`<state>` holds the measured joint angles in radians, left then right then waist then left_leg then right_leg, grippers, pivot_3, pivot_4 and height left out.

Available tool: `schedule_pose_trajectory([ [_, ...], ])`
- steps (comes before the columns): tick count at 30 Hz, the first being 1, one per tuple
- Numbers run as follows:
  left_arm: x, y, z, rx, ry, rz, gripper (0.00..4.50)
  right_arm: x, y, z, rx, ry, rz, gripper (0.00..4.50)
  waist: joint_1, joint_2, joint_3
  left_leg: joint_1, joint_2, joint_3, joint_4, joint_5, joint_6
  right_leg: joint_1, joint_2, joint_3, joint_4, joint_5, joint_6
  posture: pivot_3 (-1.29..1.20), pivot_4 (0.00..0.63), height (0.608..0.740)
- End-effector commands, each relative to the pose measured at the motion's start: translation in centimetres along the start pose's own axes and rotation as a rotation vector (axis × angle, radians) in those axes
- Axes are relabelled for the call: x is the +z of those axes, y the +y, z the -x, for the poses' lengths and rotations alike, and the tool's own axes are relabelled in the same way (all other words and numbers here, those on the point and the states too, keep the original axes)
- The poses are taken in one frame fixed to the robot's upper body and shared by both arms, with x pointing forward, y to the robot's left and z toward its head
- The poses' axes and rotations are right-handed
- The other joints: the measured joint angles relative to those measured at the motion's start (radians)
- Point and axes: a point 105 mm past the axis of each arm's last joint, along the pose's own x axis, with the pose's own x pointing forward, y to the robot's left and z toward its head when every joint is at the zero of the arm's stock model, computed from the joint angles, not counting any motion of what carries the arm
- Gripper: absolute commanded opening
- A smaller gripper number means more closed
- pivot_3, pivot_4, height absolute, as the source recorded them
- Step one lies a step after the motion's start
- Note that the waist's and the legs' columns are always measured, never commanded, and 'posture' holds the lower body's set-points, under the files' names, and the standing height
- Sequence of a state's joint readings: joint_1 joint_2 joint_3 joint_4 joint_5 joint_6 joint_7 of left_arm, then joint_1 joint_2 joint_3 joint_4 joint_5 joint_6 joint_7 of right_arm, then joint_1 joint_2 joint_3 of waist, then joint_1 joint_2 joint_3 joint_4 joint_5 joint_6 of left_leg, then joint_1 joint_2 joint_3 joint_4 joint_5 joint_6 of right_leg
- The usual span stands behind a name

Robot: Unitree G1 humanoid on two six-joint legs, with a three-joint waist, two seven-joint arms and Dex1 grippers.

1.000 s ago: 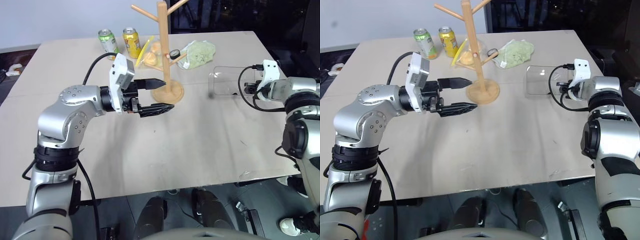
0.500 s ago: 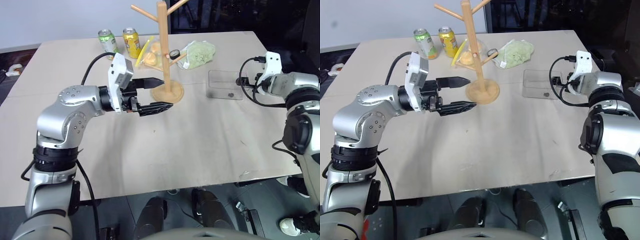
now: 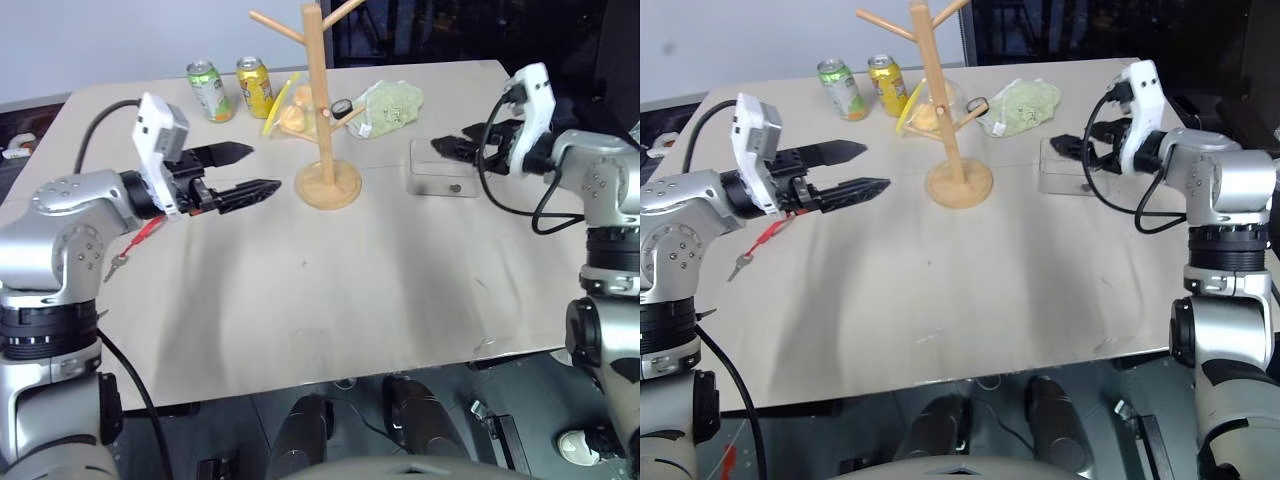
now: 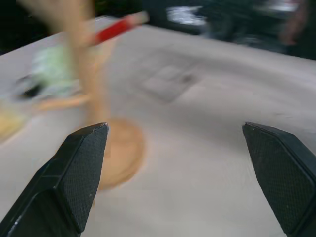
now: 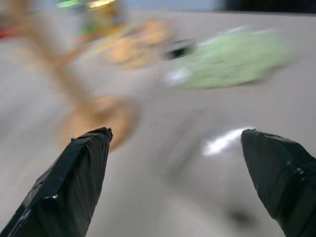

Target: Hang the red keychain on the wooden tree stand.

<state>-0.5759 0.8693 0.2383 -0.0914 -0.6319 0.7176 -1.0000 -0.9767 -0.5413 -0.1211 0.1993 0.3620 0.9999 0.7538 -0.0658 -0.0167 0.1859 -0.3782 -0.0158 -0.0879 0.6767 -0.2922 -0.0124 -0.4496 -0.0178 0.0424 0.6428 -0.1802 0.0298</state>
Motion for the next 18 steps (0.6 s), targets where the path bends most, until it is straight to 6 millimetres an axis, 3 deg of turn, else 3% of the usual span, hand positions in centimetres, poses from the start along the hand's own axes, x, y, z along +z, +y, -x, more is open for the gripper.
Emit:
schedule_pose_trajectory([
  [1,-0.4,5.1,6.2,0.327,-0.001,0.021,4.50,-0.2,8.9,0.6,0.287,-0.108,0.269,4.48,-0.002,-0.001,-0.001,0.001,0.001,-0.001,0.000,0.000,0.000,0.000,0.001,-0.001,0.000,0.000,0.000,0.00,0.150,0.740],
  [5,-3.4,8.3,9.8,0.565,0.082,-0.007,4.50,-1.5,13.4,0.7,0.454,-0.129,0.380,4.48,0.000,0.000,-0.001,0.003,0.003,-0.001,-0.001,0.000,0.000,0.000,0.002,-0.001,0.001,0.000,0.000,0.00,0.150,0.740],
  [10,-7.3,11.8,13.8,0.860,0.193,-0.026,4.50,-0.4,16.4,1.0,0.596,-0.198,0.382,4.48,0.014,-0.001,-0.001,0.002,0.002,-0.001,0.005,0.001,-0.001,0.002,0.002,-0.002,0.001,0.000,0.001,0.00,0.150,0.740],
  [14,-9.3,12.4,13.9,0.886,0.227,0.001,4.50,0.6,17.9,1.4,0.671,-0.233,0.363,4.48,0.029,-0.002,-0.002,0.001,0.002,-0.001,0.006,0.001,-0.001,0.002,0.001,-0.003,0.001,0.001,0.001,0.00,0.150,0.740],
  [18,-11.2,12.4,12.2,0.817,0.248,0.063,4.50,1.0,18.4,1.4,0.683,-0.240,0.364,4.48,0.038,-0.003,-0.002,0.000,0.001,-0.004,0.006,0.001,-0.001,0.002,0.000,-0.005,0.001,0.001,0.000,0.00,0.150,0.740],
])
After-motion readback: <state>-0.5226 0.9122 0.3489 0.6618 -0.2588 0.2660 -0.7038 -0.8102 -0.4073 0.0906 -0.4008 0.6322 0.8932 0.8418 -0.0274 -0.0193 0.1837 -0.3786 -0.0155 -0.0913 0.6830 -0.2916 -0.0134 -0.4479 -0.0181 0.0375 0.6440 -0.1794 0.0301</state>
